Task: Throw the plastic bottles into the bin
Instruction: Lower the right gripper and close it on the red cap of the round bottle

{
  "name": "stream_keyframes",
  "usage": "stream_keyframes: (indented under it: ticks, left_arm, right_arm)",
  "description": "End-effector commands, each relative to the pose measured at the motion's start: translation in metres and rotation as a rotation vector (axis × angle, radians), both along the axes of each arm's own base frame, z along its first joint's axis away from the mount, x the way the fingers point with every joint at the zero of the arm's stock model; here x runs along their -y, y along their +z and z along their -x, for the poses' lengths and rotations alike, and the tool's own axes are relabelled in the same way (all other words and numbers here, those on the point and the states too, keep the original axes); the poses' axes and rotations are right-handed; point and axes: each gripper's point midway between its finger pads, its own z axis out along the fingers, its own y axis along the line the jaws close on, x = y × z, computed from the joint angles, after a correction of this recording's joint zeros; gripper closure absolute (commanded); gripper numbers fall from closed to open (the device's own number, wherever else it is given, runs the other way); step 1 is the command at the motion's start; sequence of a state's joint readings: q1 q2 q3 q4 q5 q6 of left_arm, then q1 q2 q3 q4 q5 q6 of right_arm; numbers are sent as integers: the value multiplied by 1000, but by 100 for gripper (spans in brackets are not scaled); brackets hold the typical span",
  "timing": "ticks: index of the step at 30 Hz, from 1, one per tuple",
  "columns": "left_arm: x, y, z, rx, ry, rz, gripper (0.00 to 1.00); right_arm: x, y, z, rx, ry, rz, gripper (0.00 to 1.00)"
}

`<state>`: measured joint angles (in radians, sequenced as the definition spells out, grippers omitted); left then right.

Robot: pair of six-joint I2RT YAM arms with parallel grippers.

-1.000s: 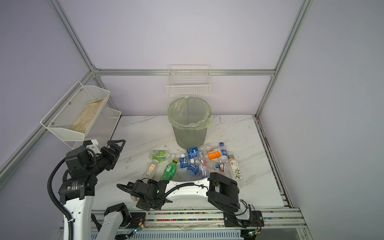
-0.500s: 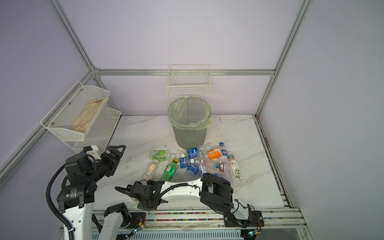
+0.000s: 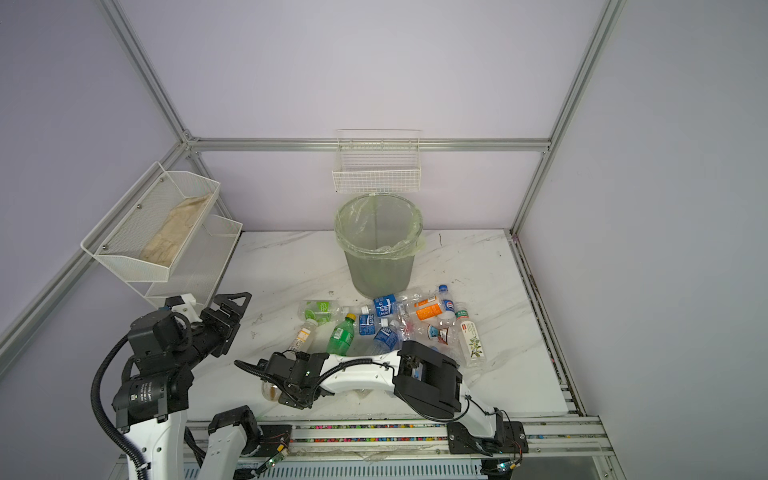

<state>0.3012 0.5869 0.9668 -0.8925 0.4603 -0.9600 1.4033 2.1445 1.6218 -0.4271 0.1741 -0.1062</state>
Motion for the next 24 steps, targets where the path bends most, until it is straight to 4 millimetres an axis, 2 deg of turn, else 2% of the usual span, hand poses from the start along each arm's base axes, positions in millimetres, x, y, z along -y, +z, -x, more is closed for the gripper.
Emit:
stream_keyframes:
  ticks: [1, 8, 13, 22, 24]
  left_arm:
    - [3, -9, 0, -11, -10, 33, 0]
    - [5, -8, 0, -6, -18, 43, 0]
    - [7, -10, 2, -7, -22, 47, 0]
    - [7, -11, 2, -8, -22, 47, 0]
    - [7, -9, 2, -5, -20, 44, 0]
  right_arm:
    - [-1, -13, 3, -10, 22, 36, 19]
    - [-5, -19, 5, -26, 26, 35, 22]
    - [-8, -19, 5, -32, 23, 29, 28]
    - [-8, -11, 7, -39, 19, 26, 54]
    - [-7, -9, 8, -43, 19, 25, 57]
